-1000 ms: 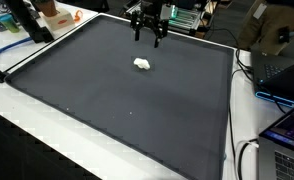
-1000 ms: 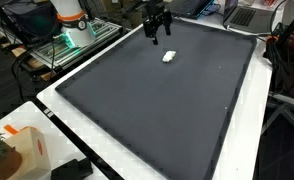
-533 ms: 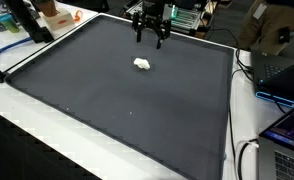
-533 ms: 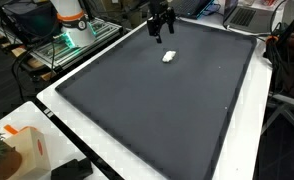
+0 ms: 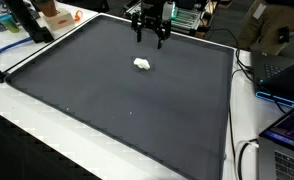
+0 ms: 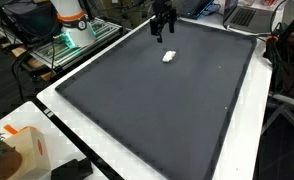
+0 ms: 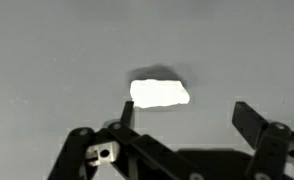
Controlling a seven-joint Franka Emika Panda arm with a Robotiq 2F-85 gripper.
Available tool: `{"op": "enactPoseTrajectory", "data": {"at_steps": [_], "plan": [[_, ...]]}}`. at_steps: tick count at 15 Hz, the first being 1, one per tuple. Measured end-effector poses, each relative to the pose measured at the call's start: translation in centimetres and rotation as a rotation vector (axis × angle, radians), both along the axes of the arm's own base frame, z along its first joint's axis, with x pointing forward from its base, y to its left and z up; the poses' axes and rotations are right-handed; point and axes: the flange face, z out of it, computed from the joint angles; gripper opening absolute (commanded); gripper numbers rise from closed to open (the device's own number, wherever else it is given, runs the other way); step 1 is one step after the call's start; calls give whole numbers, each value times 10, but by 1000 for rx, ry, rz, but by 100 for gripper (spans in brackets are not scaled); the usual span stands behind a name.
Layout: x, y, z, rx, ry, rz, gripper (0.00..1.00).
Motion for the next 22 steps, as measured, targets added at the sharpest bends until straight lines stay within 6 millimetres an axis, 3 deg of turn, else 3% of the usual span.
{"op": "enactPoseTrajectory", "data": {"at_steps": [3,9,17,22], "plan": [[7,-3,12,-7,39,16,100],[11,-3,14,-12,56,14,100],[36,3,49,-21,201,13,100],[54,6,61,-31,283,9,100]]}}
